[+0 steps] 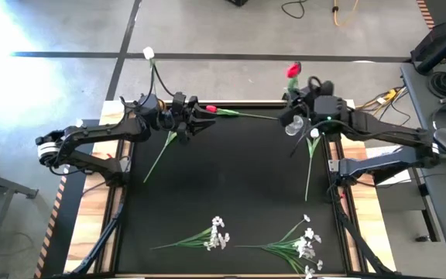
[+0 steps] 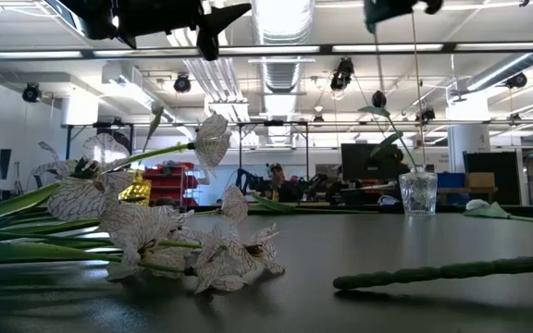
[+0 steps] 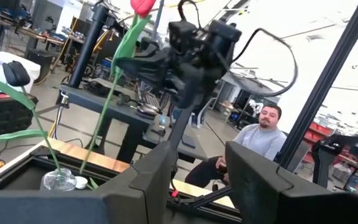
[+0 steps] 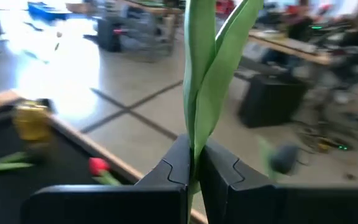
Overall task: Sort flowers into vase by color
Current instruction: Put the bottom red tulip into the transparent vase
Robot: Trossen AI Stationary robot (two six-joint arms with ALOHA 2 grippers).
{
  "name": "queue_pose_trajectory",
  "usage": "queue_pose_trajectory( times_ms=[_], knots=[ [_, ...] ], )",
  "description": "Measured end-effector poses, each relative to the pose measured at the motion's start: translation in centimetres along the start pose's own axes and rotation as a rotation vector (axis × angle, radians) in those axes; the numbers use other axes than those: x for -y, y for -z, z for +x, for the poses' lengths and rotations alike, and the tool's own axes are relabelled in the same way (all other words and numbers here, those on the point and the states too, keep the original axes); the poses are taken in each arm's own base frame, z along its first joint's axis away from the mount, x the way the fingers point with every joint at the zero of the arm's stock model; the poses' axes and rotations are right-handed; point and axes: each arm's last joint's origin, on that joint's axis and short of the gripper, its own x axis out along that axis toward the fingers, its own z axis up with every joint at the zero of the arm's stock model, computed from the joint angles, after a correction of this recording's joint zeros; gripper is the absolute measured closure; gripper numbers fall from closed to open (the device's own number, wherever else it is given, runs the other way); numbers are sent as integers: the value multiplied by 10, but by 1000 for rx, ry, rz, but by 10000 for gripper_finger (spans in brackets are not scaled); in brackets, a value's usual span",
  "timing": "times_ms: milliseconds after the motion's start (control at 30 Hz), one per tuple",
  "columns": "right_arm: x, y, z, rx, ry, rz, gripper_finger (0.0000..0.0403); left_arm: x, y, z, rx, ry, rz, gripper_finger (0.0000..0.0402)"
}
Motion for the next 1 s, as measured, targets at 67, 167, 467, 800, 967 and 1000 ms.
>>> queue_pose_trajectory(
  times_ms=[67, 167, 467, 800, 967, 1000],
  knots=[
    [10, 9, -1, -4, 50, 3, 390, 0, 0, 0, 0, 0, 0, 263],
    [21, 22, 2, -9, 98, 13, 390, 0, 1, 0, -5, -4, -3, 263],
    [36, 49, 18, -3, 204, 10, 391, -1, 2, 0, -17, -12, -10, 263],
    [39, 66, 28, -24, 238, 31, 391, -1, 2, 0, -16, -12, -13, 263],
    [38, 67, 28, -24, 238, 50, 391, -1, 2, 0, -16, -12, -14, 263],
    [38, 67, 28, -24, 238, 51, 391, -1, 2, 0, -16, -12, -14, 263]
  ],
)
